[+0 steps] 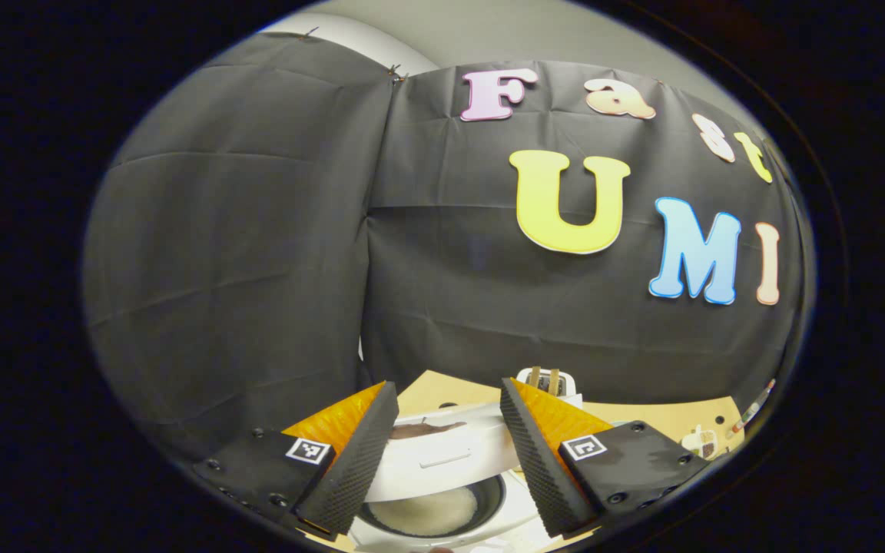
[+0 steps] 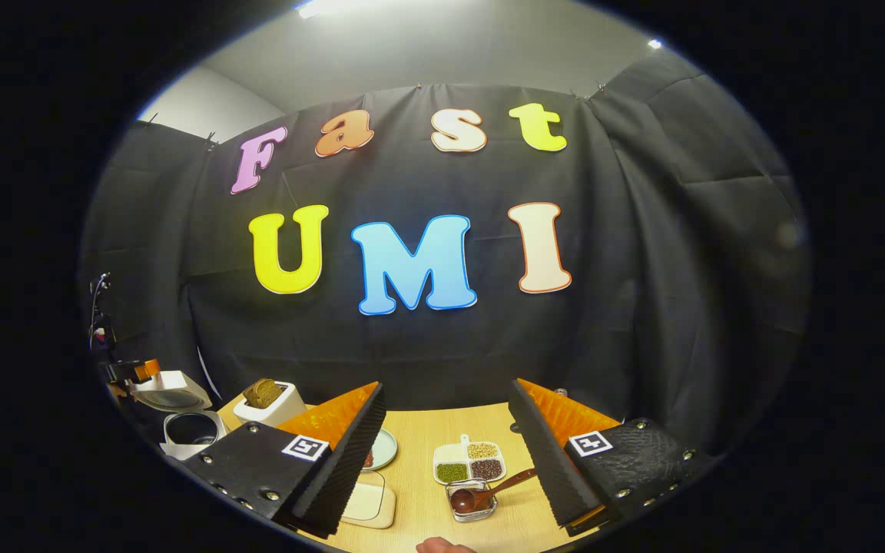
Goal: Close the left gripper, press the button to open the rice cooker; take a wooden spoon from the chopstick holder with the right hand, scoop a spoonful of rice and pour it into the rice cooker, then put the wooden spoon back into the chopstick holder.
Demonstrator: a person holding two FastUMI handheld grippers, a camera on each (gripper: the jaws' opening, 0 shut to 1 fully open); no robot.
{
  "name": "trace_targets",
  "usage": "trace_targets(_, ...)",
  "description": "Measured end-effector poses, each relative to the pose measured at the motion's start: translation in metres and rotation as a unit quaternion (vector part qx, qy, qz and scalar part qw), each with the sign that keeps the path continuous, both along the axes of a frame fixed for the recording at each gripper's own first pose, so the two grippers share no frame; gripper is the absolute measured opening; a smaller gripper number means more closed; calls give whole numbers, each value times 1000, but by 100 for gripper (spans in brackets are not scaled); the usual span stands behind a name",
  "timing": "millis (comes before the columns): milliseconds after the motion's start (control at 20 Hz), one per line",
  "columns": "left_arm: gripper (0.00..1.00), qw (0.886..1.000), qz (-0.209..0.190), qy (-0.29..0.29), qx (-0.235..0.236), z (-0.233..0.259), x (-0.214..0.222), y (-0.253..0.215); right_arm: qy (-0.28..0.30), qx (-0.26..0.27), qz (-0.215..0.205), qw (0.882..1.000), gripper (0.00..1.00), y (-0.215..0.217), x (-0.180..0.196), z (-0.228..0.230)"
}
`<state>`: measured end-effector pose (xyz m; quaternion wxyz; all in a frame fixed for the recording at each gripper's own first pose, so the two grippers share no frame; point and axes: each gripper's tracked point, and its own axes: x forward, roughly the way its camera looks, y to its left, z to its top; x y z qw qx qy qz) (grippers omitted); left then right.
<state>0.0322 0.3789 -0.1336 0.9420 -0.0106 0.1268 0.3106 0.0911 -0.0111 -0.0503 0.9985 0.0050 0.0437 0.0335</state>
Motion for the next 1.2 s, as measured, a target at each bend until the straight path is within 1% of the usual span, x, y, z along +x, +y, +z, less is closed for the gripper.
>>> trace_targets(50, 94, 1000, 2, -3, -5, -2, -2, -3, -1, -1, 2, 1000, 98, 1, -1, 1)
trace_targets(100, 91, 1000, 4, -3, -12, -8, -4, -6, -1, -2, 1, 1000, 98, -1, -2, 2)
trace_targets(150, 91, 1000, 4, -2, -14, -12, -6, -8, -3, -3, 0, 1000, 98, -2, -3, 3)
trace_targets(300, 94, 1000, -1, 9, -12, -25, -11, -17, 0, 0, -1, 1000, 98, -3, -7, 0)
trace_targets(400, 94, 1000, -4, 14, -9, -31, -15, -21, 2, 0, -1, 1000, 98, -3, -10, -1)
trace_targets(450, 97, 1000, -4, 14, -13, -35, -16, -23, 3, -1, 0, 1000, 98, -1, -10, -1)
trace_targets(600, 97, 999, -2, 17, -27, -44, -20, -28, 0, -6, 2, 1000, 98, 1, -13, 1)
trace_targets(650, 94, 999, -3, 20, -29, -49, -22, -30, 0, -6, 3, 1000, 98, 2, -13, 0)
trace_targets(800, 94, 999, -4, 33, -37, -67, -29, -37, 0, -7, 7, 1000, 98, 6, -16, 1)
trace_targets(900, 94, 998, 1, 40, -51, -77, -33, -39, 0, -10, 9, 1000, 98, 9, -16, 2)
trace_targets(950, 97, 997, 5, 40, -59, -82, -35, -41, 0, -13, 11, 1000, 98, 9, -16, 2)
trace_targets(1000, 97, 997, 8, 42, -66, -91, -36, -42, -2, -16, 11, 1000, 98, 10, -17, 3)
trace_targets(1050, 97, 997, 10, 43, -68, -94, -37, -42, -5, -19, 10, 1000, 98, 8, -18, 6)
trace_targets(1100, 94, 997, 11, 46, -67, -97, -37, -43, -7, -20, 9, 1000, 98, 8, -17, 8)
trace_targets(1150, 94, 996, 11, 52, -65, -100, -38, -43, -8, -21, 8, 1000, 98, 7, -17, 8)
trace_targets(1200, 97, 996, 12, 59, -63, -106, -38, -44, -8, -21, 7, 1000, 98, 7, -17, 9)
